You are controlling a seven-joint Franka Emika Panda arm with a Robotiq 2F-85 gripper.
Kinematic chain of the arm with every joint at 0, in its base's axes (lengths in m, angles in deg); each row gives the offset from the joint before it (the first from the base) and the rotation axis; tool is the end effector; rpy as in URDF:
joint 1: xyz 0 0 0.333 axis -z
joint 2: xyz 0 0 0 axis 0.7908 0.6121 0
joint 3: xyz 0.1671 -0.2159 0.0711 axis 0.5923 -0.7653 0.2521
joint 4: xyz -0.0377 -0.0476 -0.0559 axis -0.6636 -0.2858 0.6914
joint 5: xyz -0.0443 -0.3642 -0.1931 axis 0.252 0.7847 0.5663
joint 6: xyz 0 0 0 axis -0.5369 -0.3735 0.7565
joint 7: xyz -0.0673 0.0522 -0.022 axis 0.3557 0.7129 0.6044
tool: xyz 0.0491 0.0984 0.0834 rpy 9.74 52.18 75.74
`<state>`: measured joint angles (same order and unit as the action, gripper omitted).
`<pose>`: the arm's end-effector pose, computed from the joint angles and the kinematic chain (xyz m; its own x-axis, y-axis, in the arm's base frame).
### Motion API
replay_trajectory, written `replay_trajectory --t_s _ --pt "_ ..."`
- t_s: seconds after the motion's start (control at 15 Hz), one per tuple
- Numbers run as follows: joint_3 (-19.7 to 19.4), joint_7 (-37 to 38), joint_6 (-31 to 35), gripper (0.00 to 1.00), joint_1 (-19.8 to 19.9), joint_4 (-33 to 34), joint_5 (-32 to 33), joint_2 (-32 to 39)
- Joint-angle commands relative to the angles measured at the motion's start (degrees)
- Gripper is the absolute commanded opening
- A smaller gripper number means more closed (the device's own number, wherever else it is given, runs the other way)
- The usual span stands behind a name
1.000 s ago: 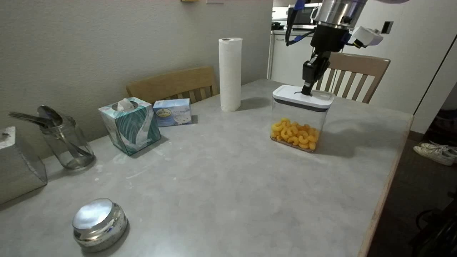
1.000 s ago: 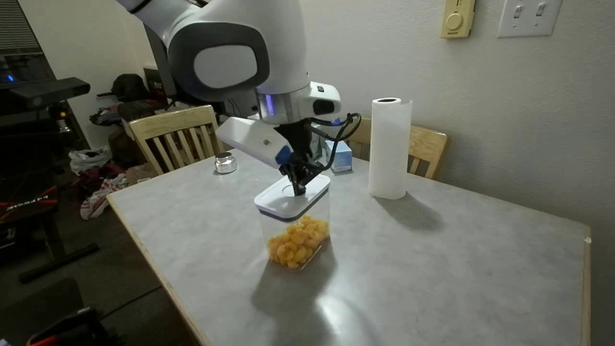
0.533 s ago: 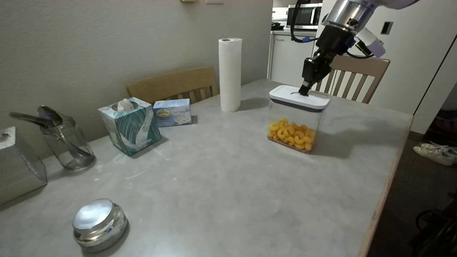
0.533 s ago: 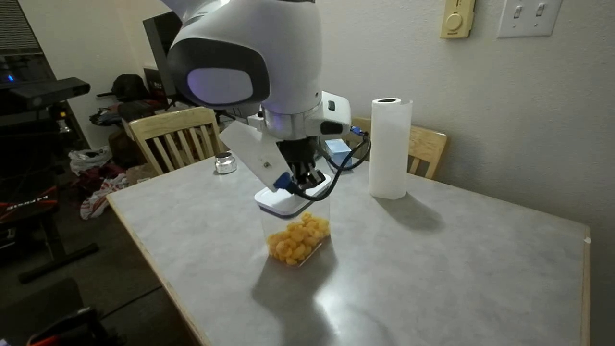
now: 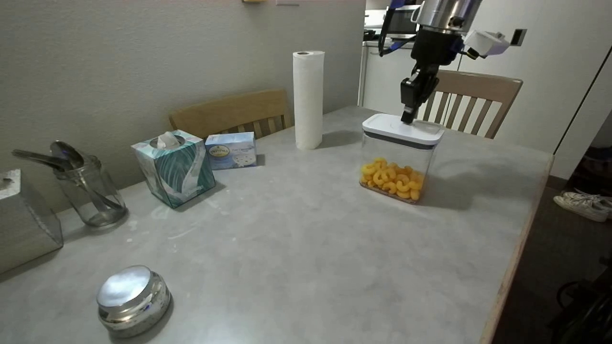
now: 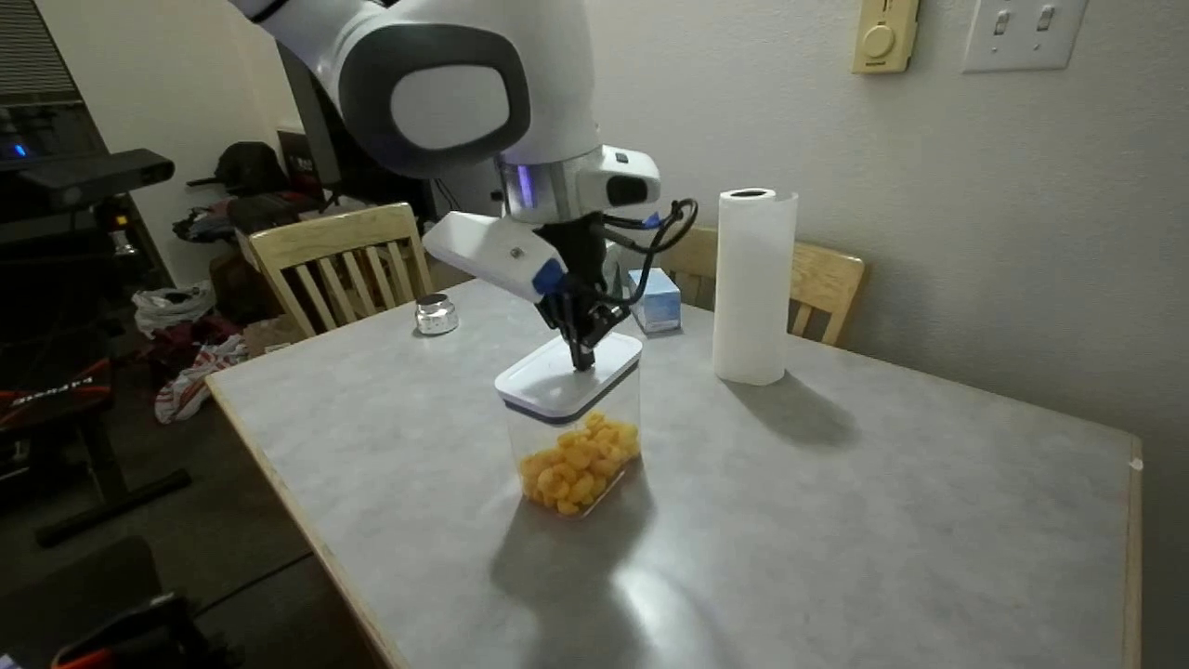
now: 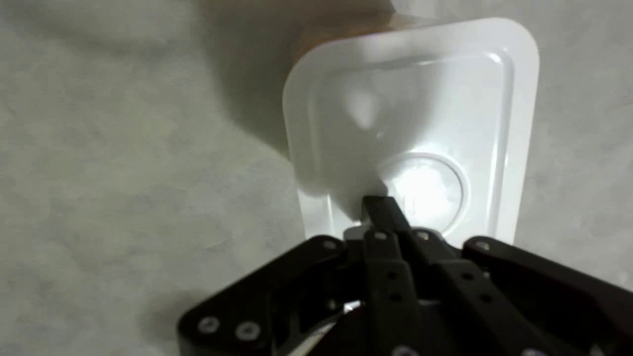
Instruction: Use the lid to close the container
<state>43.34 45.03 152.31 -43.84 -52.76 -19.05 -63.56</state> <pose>0.5744 -0.1073 0.2294 0.9866 0.0175 0.1620 0.0267 -0.9981 -0.0547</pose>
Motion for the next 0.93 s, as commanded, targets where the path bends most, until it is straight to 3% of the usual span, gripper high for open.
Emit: replay_trajectory --t_s 0.0,0.27,0.67,0.8,0.87 --pt "-1.6 6.0 -4.7 0.0 -2.6 3.2 10.8 -1.4" --pt "-1.1 7.6 -7.2 0.0 -3.4 6.2 15.8 -2.0" --pt "-0.7 6.8 -8.7 0.0 -3.5 8.0 15.1 -2.1" --pt "-0.7 6.8 -9.7 0.28 -3.4 8.4 14.6 -2.0" --pt "-0.5 6.5 -10.1 0.33 -3.4 8.6 13.9 -1.9"
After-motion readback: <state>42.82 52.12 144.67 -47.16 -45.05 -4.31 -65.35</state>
